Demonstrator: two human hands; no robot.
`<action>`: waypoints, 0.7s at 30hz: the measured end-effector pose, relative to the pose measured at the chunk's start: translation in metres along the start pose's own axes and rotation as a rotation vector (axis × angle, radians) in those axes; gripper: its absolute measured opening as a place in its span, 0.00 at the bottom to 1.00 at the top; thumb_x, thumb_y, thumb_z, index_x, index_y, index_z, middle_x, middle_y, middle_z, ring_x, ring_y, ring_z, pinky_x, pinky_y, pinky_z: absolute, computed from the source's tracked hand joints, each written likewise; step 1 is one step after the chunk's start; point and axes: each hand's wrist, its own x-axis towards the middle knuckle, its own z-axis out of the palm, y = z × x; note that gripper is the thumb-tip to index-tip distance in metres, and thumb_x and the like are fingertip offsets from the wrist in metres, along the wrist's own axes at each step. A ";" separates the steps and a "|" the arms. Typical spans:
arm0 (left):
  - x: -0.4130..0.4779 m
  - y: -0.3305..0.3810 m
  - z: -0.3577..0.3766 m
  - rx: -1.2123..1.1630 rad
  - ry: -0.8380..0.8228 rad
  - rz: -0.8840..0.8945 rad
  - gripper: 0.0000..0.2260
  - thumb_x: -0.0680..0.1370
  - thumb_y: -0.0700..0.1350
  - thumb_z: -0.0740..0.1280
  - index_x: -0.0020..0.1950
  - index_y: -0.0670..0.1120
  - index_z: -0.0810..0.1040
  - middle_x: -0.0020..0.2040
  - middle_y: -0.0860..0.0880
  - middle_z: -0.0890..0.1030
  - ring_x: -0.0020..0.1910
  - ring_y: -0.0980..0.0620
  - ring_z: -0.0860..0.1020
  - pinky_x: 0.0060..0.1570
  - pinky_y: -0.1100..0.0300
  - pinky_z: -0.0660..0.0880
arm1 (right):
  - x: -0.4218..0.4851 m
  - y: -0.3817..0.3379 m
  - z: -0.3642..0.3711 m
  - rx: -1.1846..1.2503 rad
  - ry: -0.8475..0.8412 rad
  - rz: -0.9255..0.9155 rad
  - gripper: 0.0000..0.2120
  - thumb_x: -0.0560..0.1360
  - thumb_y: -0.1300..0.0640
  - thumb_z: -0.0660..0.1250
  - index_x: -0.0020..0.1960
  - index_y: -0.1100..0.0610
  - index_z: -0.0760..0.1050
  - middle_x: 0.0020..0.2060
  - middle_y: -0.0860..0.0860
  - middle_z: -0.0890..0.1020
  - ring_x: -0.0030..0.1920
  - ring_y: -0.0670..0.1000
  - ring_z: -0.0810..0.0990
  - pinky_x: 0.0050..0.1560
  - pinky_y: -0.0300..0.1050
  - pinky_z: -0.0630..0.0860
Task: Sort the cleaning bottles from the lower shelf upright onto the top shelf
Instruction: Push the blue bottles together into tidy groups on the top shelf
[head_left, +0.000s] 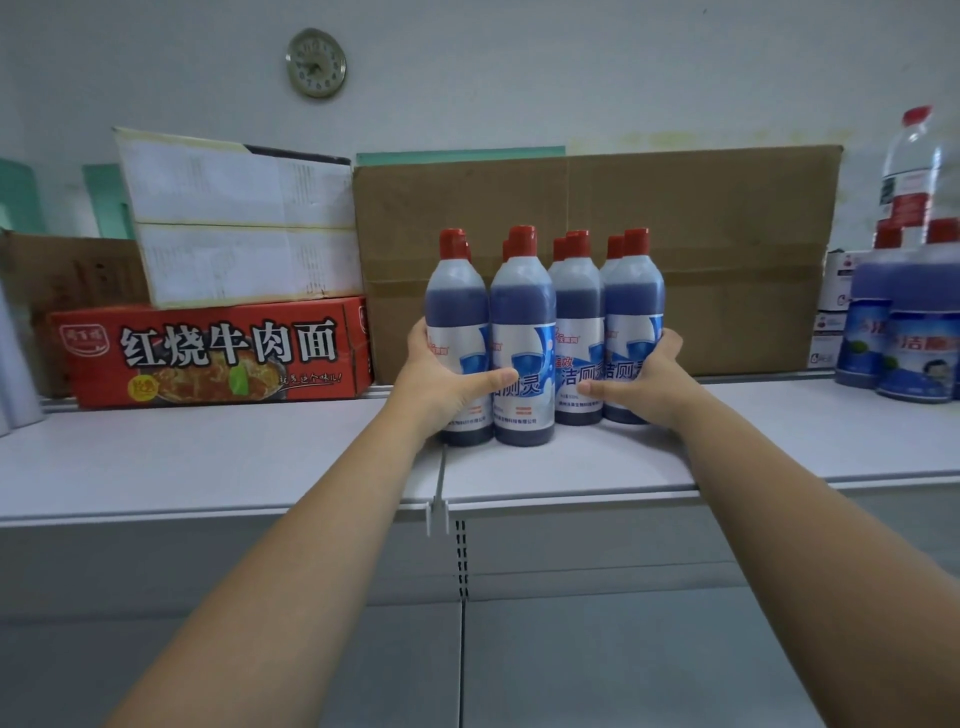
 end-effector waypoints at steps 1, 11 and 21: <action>0.000 0.000 0.000 0.003 0.006 0.009 0.51 0.63 0.51 0.84 0.78 0.52 0.56 0.70 0.52 0.73 0.62 0.53 0.74 0.63 0.49 0.74 | 0.000 0.001 0.000 0.001 0.006 0.004 0.45 0.71 0.59 0.78 0.75 0.58 0.49 0.68 0.55 0.70 0.68 0.56 0.73 0.67 0.54 0.72; -0.019 0.013 0.000 0.364 0.182 0.303 0.59 0.64 0.59 0.81 0.81 0.54 0.43 0.82 0.50 0.50 0.81 0.47 0.54 0.75 0.41 0.62 | -0.003 0.006 -0.014 -0.147 0.006 0.095 0.47 0.68 0.49 0.80 0.75 0.59 0.55 0.69 0.56 0.72 0.67 0.58 0.74 0.68 0.56 0.72; -0.082 0.098 0.115 0.685 -0.016 0.563 0.46 0.74 0.67 0.68 0.83 0.51 0.49 0.83 0.49 0.47 0.82 0.48 0.44 0.78 0.40 0.44 | -0.069 0.048 -0.155 -0.551 0.047 0.062 0.46 0.75 0.38 0.70 0.81 0.57 0.51 0.78 0.59 0.62 0.75 0.61 0.66 0.71 0.56 0.66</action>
